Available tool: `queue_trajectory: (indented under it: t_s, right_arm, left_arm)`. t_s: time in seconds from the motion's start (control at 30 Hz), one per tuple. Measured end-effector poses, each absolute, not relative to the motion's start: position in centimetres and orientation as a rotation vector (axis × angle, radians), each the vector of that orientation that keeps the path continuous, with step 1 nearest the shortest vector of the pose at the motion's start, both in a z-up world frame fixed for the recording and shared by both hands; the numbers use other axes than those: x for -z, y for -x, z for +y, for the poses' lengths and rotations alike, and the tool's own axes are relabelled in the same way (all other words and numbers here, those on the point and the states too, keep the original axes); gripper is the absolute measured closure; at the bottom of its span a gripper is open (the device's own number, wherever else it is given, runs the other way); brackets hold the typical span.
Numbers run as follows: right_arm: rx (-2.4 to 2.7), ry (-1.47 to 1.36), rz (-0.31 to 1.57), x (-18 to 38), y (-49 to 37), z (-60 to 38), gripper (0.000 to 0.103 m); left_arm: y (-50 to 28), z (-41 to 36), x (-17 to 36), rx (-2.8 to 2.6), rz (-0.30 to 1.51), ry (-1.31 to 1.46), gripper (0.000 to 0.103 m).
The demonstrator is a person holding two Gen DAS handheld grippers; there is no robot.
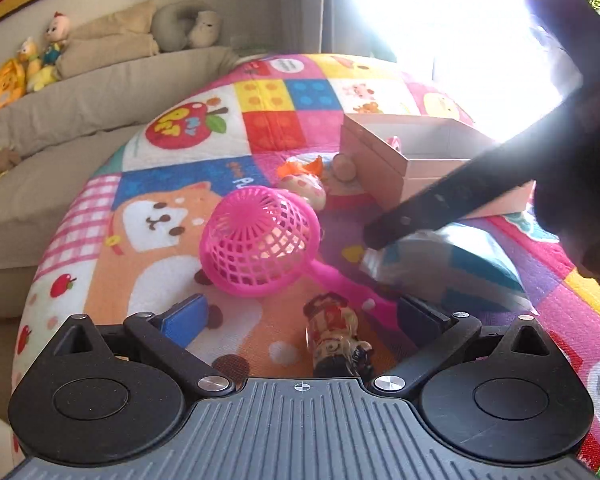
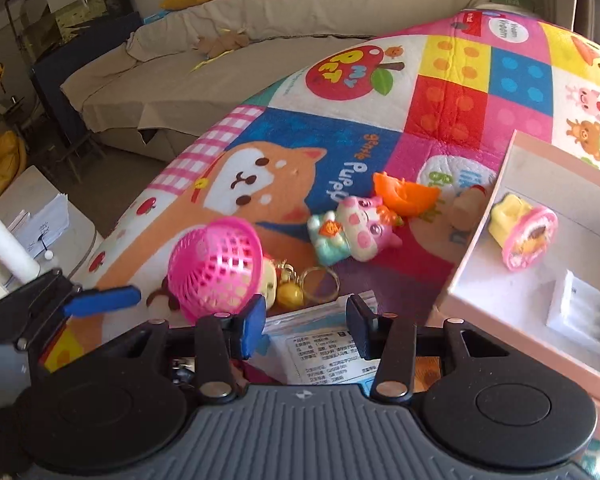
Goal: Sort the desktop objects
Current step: 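Move the right tool to the blue wipes pack while the left tool reaches the black keychain doll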
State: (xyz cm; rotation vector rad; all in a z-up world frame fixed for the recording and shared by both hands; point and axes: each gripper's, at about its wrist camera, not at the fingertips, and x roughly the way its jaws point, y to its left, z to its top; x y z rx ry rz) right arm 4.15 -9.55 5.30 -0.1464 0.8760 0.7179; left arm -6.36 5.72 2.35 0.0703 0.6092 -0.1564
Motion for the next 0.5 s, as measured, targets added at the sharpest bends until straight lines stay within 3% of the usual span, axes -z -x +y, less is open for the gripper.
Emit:
queue_trajectory:
  t_s: [0.27,0.43,0.5]
  right_arm:
    - [-0.44,0.271,0.685,-4.7,1.9,-17.3,0.05]
    - [-0.348,0.116,0.644,-5.0,2.5,-21.8,0.026]
    - [-0.302,0.076,0.619,-4.8,2.5,-22.9,0.021]
  left_arm:
    - [7.5,4.4,-2.4,0.164,0.649,-0.134,0.0]
    - [9.2,4.6,-2.6,0.201,0.688,-0.108,0.0]
    - [9.5,4.5,-2.7,0.219,0.706,-0.073,0.0]
